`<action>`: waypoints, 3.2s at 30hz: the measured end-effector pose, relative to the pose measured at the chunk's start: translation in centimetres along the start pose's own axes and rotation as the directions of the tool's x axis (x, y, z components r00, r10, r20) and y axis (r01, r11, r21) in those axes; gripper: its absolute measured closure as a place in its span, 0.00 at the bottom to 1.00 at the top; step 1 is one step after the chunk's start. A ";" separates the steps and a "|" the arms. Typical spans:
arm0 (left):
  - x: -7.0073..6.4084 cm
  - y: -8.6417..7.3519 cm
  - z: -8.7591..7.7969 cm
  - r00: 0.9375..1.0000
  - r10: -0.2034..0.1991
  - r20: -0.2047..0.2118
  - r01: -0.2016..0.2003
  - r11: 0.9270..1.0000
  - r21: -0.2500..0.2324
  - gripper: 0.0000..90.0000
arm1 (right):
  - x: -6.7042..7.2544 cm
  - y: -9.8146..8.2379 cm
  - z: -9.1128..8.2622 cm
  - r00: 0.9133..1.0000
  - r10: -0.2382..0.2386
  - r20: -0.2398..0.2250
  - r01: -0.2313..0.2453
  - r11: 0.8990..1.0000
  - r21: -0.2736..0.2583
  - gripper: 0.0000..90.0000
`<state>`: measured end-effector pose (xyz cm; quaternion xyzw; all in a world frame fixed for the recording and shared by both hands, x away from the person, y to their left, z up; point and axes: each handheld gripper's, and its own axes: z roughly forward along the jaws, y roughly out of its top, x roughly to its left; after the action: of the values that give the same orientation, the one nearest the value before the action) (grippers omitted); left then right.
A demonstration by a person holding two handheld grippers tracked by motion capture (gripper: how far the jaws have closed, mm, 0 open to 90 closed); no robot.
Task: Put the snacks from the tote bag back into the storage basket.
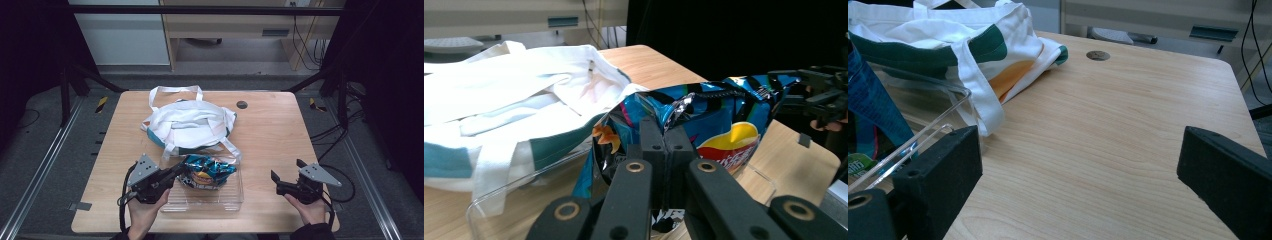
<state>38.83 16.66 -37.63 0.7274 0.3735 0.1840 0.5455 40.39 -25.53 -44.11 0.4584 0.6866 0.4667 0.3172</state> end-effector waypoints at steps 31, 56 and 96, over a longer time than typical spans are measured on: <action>1.5 0.4 1.8 0.994 -0.075 -0.082 0.076 0.997 0.015 1.00 | 0.0 -0.1 0.4 1.000 -0.004 0.000 0.004 1.000 0.021 0.05; 2.3 1.2 3.6 0.991 -0.062 -0.118 0.062 0.998 -0.001 0.98 | 0.0 -0.2 0.6 1.000 -0.012 0.001 0.012 0.999 0.031 0.05; 3.1 1.8 3.7 0.987 -0.081 -0.138 0.081 0.997 -0.008 0.99 | 0.0 -0.3 0.8 1.000 -0.015 0.001 0.015 0.999 0.040 0.05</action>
<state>43.92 16.32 -37.65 0.6964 0.4393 0.2119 0.5265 40.99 -25.26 -44.63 0.4598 0.6989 0.4505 0.3117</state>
